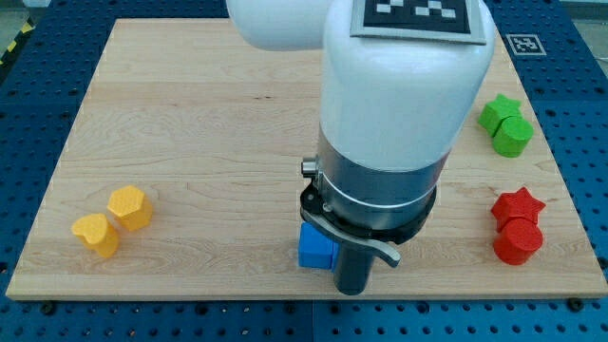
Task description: Push the blue triangle right to the blue cube
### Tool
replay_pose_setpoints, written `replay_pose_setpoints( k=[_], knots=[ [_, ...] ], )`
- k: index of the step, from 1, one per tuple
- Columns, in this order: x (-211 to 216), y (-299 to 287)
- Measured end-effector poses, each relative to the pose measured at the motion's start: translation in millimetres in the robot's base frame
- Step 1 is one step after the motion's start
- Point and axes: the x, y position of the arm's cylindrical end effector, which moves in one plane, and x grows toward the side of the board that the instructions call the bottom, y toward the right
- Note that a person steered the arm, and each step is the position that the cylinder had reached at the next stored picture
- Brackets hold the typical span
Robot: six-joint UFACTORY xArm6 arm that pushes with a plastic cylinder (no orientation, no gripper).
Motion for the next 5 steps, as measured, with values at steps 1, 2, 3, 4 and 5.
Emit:
replay_pose_setpoints(
  k=[1,2,3,4,5],
  knots=[
    [0,-20],
    [0,-38],
    [1,-38],
    [1,-38],
    [1,-36]
  ],
)
